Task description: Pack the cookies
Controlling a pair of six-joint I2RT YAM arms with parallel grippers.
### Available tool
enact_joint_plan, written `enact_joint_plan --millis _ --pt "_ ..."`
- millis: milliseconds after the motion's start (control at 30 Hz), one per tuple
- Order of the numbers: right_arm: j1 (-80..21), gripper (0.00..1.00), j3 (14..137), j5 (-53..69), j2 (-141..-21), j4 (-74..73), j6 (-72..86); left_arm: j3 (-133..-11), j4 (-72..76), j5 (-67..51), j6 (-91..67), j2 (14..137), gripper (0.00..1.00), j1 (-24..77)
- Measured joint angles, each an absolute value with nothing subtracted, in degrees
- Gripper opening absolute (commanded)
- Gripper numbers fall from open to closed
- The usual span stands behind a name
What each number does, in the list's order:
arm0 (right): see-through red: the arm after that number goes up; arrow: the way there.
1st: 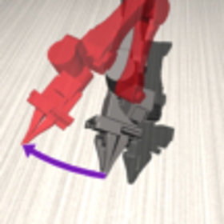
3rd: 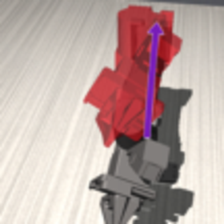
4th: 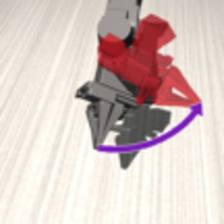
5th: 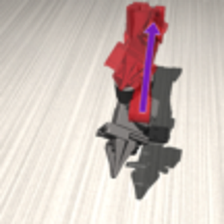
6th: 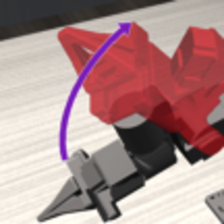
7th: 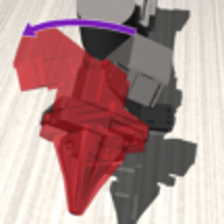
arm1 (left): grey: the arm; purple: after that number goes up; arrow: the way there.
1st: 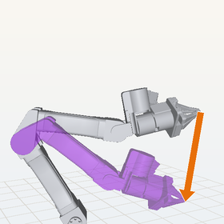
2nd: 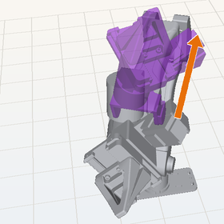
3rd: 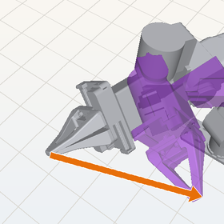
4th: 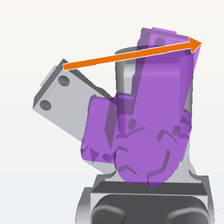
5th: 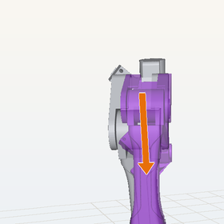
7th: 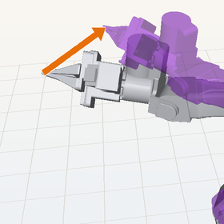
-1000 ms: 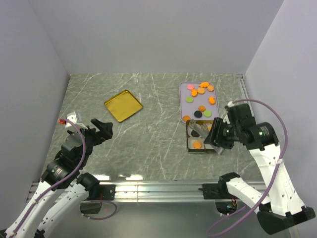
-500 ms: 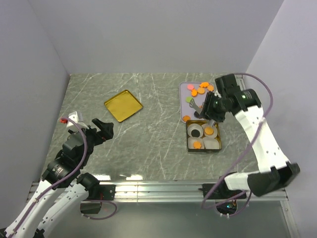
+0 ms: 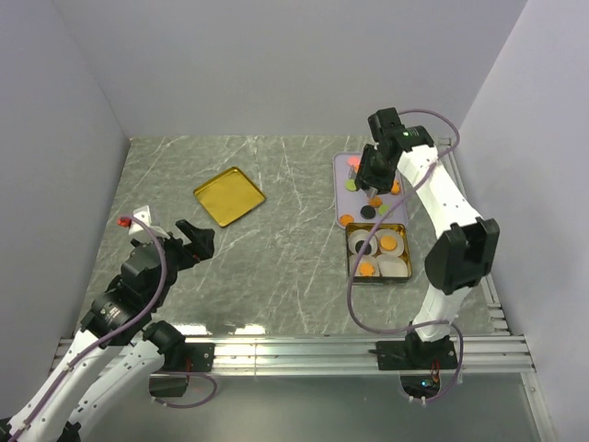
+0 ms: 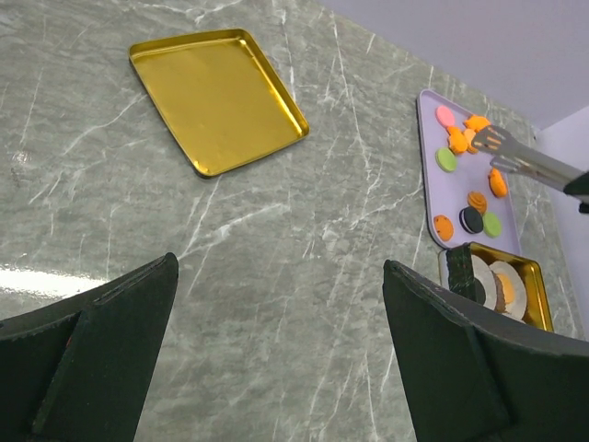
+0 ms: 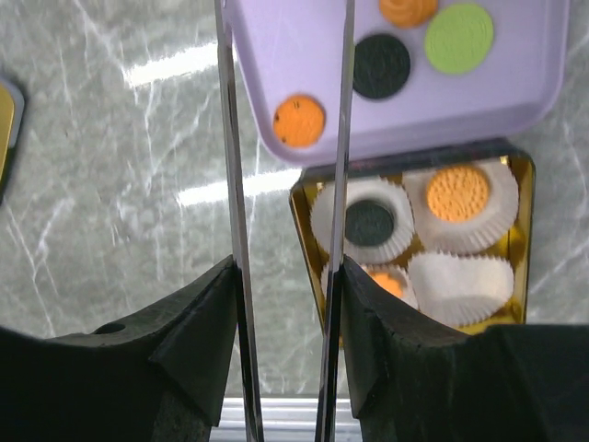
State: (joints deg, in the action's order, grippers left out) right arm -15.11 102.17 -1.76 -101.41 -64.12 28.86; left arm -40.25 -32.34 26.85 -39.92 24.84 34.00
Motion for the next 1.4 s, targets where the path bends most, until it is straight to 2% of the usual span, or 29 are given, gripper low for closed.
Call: enact_joint_plan --millis 267,1100,1400 --pt "-15.1 0.51 110.8 -4.2 -110.4 -63.8 28.8 -40.2 -32.4 26.9 -39.9 26.5 0.99 34.2" --pt "-13.9 0.49 114.8 -5.4 -120.6 -62.7 30.0 -40.2 -32.4 27.5 -39.9 31.8 0.99 34.2" --pt "-13.5 0.37 115.9 -4.4 -122.0 -62.6 30.2 -40.2 -32.6 28.4 -39.9 32.5 0.99 34.2"
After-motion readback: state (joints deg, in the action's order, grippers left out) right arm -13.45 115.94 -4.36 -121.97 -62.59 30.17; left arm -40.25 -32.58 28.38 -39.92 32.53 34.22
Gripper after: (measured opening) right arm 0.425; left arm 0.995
